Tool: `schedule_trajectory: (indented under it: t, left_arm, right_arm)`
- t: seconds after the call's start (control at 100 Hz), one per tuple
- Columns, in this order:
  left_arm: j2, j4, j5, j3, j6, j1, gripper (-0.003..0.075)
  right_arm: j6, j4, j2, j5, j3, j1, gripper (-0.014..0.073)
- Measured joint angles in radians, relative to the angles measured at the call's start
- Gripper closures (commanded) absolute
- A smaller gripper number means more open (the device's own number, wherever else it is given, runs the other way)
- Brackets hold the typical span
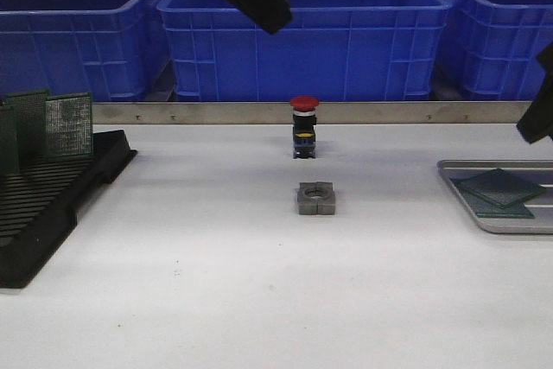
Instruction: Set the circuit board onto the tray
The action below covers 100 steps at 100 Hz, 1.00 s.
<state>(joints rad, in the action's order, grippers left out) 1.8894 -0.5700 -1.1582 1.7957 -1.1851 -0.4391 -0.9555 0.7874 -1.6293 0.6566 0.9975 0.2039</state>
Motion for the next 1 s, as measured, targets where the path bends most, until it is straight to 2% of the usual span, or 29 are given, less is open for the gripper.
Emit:
schedule_trajectory:
  t: [0.02, 0.05, 0.07, 0.27, 0.41, 0.58, 0.76, 1.0]
  left_arm:
    - [-0.003, 0.002, 0.0, 0.0, 0.023, 0.01, 0.0745]
    - [-0.007, 0.002, -0.005, 0.0, 0.049, 0.027, 0.0738]
    - [-0.011, 0.005, -0.009, 0.002, 0.065, 0.034, 0.0741]
    - [-0.027, 0.006, -0.043, 0.005, 0.197, 0.142, 0.0741]
    - [-0.06, 0.008, -0.041, 0.005, 0.256, 0.207, 0.0741]
    - [-0.145, 0.006, 0.028, -0.009, 0.319, 0.252, 0.0741]
    - [-0.315, 0.016, 0.208, -0.14, 0.377, 0.263, 0.0741]
    - [-0.628, 0.018, 0.52, -0.491, 0.406, 0.263, 0.0741]
  right_arm:
    - [0.0, 0.0, 0.017, 0.002, -0.002, 0.0, 0.059]
    - [0.0, 0.0, 0.04, 0.001, -0.007, 0.0, 0.0696]
    - [-0.002, 0.0, 0.059, 0.001, -0.014, 0.0, 0.0723]
    - [-0.041, 0.034, 0.251, -0.044, -0.1, 0.0, 0.0706]
    - [-0.063, 0.061, 0.398, -0.157, -0.177, -0.036, 0.0706]
    - [-0.067, 0.089, 0.567, -0.314, -0.279, -0.126, 0.0706]
    - [-0.069, 0.109, 0.716, -0.46, -0.394, -0.224, 0.0706]
    - [-0.069, 0.122, 0.882, -0.556, -0.507, -0.296, 0.0706]
